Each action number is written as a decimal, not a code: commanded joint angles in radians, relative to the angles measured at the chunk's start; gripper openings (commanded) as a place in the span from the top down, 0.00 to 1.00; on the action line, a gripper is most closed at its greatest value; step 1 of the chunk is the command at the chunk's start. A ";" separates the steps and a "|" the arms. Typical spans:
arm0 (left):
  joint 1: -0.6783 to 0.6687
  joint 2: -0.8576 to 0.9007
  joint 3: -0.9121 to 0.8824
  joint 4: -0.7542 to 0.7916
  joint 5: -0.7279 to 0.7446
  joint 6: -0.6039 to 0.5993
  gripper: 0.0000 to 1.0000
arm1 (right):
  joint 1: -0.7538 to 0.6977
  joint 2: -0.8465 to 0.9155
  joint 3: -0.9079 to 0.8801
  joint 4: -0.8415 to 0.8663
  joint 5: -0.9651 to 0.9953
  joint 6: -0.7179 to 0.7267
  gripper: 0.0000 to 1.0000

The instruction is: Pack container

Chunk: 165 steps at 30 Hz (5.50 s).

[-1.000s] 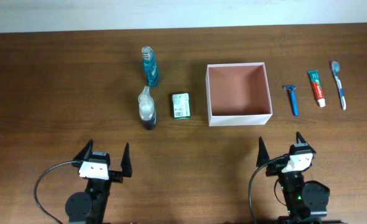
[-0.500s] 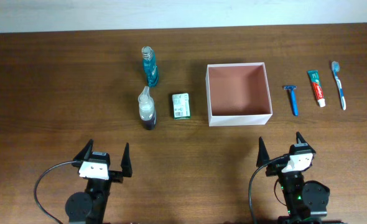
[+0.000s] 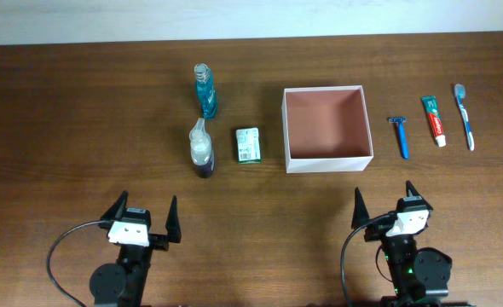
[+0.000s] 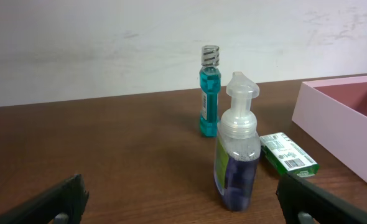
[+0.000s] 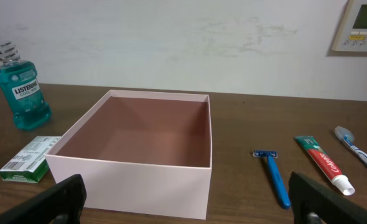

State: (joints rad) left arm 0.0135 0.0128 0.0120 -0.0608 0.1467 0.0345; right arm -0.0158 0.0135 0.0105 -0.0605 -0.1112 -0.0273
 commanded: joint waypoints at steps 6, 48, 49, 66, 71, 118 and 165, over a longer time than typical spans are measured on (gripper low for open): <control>0.005 -0.008 -0.003 -0.004 0.014 0.016 0.01 | 0.009 -0.008 -0.005 -0.006 -0.009 0.001 0.01; 0.014 0.046 0.168 0.219 0.112 -0.018 0.01 | 0.009 -0.008 -0.005 -0.006 -0.009 0.001 0.01; 0.021 0.074 0.220 0.191 0.113 -0.018 0.01 | 0.009 -0.008 -0.005 -0.006 -0.009 0.001 0.01; 0.030 1.241 1.717 -0.396 0.819 0.289 0.01 | 0.009 -0.008 -0.005 -0.006 -0.009 0.001 0.01; 0.009 1.513 2.032 -0.551 0.702 0.233 0.01 | 0.009 -0.008 -0.005 -0.006 -0.009 0.001 0.01; -0.224 2.004 2.278 -1.182 -0.103 -0.014 0.01 | 0.009 -0.008 -0.005 -0.006 -0.009 0.001 0.01; -0.295 2.214 2.243 -1.627 -0.117 -0.198 0.00 | 0.009 -0.008 -0.005 -0.006 -0.009 0.001 0.01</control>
State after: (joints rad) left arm -0.2848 2.2330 2.2757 -1.6836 0.0437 -0.1799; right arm -0.0158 0.0128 0.0101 -0.0616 -0.1112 -0.0269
